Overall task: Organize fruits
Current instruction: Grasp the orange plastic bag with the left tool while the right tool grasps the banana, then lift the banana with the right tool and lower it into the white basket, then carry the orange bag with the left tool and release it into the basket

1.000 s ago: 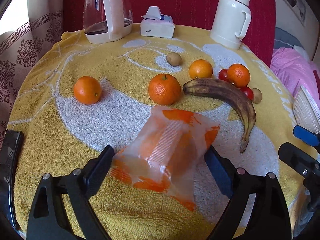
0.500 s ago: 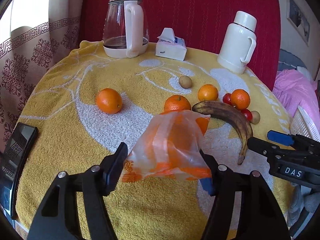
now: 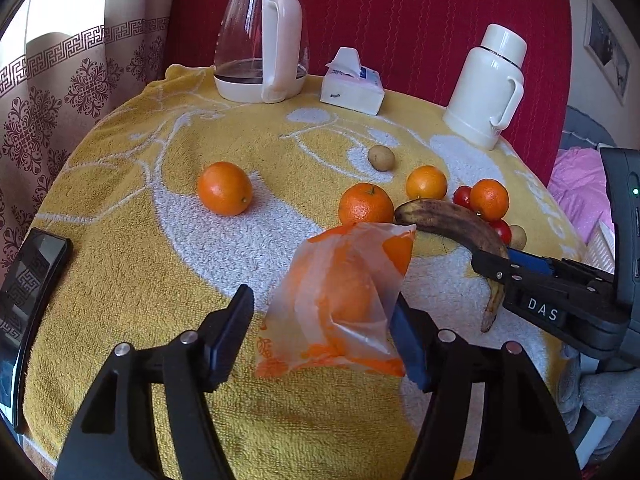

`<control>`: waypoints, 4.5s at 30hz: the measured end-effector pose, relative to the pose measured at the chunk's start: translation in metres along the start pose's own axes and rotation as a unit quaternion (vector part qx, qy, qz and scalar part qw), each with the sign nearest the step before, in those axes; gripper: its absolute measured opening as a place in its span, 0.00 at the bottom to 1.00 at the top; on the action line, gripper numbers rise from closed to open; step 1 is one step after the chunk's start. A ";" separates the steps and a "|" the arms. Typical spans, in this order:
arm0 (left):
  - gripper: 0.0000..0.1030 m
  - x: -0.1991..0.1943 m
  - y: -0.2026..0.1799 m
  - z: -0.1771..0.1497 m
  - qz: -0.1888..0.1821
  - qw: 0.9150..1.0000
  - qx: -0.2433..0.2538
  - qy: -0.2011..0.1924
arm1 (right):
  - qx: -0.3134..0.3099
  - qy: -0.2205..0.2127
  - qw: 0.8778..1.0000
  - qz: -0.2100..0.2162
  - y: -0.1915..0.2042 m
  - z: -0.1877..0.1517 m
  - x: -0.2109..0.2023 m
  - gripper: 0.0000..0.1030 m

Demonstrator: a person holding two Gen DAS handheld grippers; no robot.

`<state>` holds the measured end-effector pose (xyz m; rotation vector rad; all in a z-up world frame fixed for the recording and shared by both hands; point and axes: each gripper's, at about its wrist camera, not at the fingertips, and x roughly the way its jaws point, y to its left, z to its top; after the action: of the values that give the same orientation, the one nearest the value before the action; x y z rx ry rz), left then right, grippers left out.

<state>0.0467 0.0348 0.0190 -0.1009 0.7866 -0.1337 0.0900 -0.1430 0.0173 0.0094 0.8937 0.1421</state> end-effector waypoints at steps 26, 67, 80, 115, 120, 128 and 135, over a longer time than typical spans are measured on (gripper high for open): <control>0.52 0.001 0.003 0.005 -0.030 1.000 -0.003 0.001 | -0.039 -0.015 0.999 0.017 0.012 -0.038 -0.025 0.39; 0.78 -0.025 -0.008 0.007 -0.013 1.000 -0.013 -0.016 | 0.249 -0.181 0.947 -0.090 -0.207 -0.075 -0.180 0.33; 0.79 -0.006 -0.051 0.003 -0.032 0.998 0.053 0.015 | 0.249 -0.193 0.943 -0.105 -0.215 -0.079 -0.174 0.35; 0.58 -0.044 -0.159 0.024 -0.127 0.982 0.140 -0.013 | 0.145 -0.068 0.986 0.041 -0.170 -0.105 -0.137 0.42; 0.58 -0.055 -0.200 0.025 -0.163 0.971 0.172 -0.015 | 0.156 -0.087 0.983 0.041 -0.185 -0.101 -0.147 0.42; 0.58 -0.064 -0.263 0.025 -0.210 0.954 0.215 -0.009 | 0.168 -0.120 0.977 0.058 -0.196 -0.103 -0.159 0.45; 0.58 -0.049 -0.301 0.028 -0.239 0.944 0.228 0.014 | 0.232 -0.177 0.956 0.031 -0.236 -0.110 -0.195 0.52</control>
<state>0.0077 -0.2538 0.1148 0.1531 0.7292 -0.7745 -0.0874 -0.4073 0.0834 0.4885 0.5507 -0.0150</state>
